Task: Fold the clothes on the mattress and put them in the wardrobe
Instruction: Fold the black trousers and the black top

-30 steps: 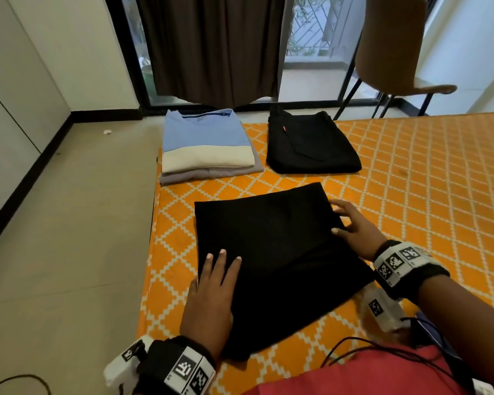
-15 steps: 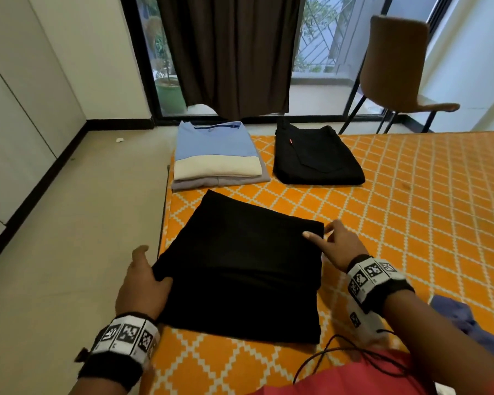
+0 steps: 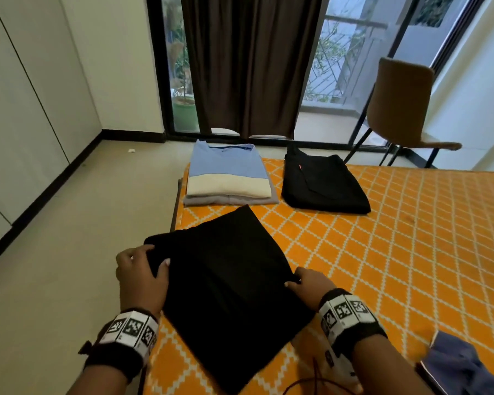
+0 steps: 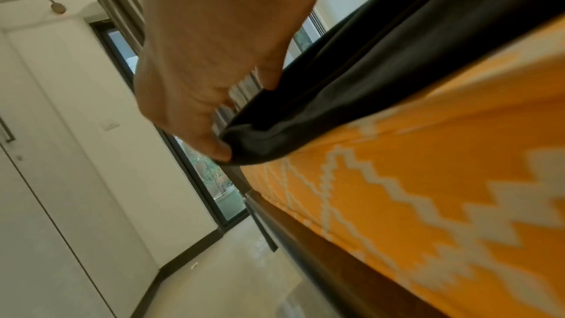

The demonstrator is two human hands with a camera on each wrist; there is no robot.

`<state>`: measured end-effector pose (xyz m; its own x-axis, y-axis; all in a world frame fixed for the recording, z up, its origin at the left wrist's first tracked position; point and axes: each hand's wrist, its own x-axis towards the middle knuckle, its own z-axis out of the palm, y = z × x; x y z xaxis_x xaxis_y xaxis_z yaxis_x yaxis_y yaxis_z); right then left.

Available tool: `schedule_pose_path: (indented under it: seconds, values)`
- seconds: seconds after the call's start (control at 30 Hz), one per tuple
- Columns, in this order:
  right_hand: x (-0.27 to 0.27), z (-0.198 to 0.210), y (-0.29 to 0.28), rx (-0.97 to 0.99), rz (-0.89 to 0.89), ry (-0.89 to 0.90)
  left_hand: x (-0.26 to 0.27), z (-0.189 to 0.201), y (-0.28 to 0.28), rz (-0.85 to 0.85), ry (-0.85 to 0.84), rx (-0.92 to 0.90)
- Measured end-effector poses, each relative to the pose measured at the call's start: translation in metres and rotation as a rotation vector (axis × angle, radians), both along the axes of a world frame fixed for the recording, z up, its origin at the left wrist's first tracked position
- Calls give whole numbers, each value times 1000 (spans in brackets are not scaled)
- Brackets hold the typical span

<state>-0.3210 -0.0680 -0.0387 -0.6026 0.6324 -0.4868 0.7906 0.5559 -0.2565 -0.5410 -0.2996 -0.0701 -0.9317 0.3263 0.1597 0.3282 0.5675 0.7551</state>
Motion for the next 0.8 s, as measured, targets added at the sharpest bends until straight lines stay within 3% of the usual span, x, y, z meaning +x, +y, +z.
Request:
schedule_pose_path:
  seconds: [0.07,0.2,0.27,0.43,0.6,0.73,0.8]
  values:
    - [4,2,-17,-83,-13,-6,13,-2,1,-68,88,-15]
    - [8,3,-44,-158,-54,12,54,0,-4,-282,-82,5]
    - [10,5,-54,-146,-135,47,70,2,-8,-260,-127,12]
    - [17,9,-71,-46,-384,346,83,8,-24,-292,-239,-34]
    - [27,18,-74,-10,-410,353,94,22,-50,-198,-499,66]
    - [24,18,-69,-79,-406,361,108,29,-48,-166,-231,61]
    - [20,16,-66,-87,-392,373,109,29,-42,-202,-181,53]
